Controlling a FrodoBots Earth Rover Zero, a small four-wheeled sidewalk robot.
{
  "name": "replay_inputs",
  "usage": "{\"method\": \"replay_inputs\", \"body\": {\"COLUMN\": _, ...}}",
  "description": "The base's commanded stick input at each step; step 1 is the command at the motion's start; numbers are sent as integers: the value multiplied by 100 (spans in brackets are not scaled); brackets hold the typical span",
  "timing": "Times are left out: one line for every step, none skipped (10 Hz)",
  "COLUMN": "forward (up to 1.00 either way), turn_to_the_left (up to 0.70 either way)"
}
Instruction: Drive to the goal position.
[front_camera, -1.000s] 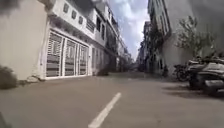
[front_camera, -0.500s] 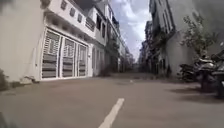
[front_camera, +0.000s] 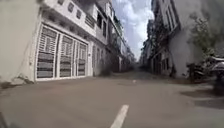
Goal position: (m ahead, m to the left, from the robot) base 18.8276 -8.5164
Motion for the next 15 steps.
{"method": "replay_inputs", "body": {"forward": 85, "turn_to_the_left": -34}}
{"method": "replay_inputs", "body": {"forward": 85, "turn_to_the_left": -34}}
{"method": "replay_inputs", "body": {"forward": 85, "turn_to_the_left": -34}}
{"method": "replay_inputs", "body": {"forward": 85, "turn_to_the_left": -34}}
{"method": "replay_inputs", "body": {"forward": 85, "turn_to_the_left": -34}}
{"method": "replay_inputs", "body": {"forward": 85, "turn_to_the_left": -34}}
{"method": "replay_inputs", "body": {"forward": 85, "turn_to_the_left": -34}}
{"method": "replay_inputs", "body": {"forward": 85, "turn_to_the_left": -34}}
{"method": "replay_inputs", "body": {"forward": 85, "turn_to_the_left": -34}}
{"method": "replay_inputs", "body": {"forward": 85, "turn_to_the_left": -34}}
{"method": "replay_inputs", "body": {"forward": 85, "turn_to_the_left": -29}}
{"method": "replay_inputs", "body": {"forward": 85, "turn_to_the_left": -8}}
{"method": "replay_inputs", "body": {"forward": 85, "turn_to_the_left": 0}}
{"method": "replay_inputs", "body": {"forward": 85, "turn_to_the_left": 0}}
{"method": "replay_inputs", "body": {"forward": 85, "turn_to_the_left": 0}}
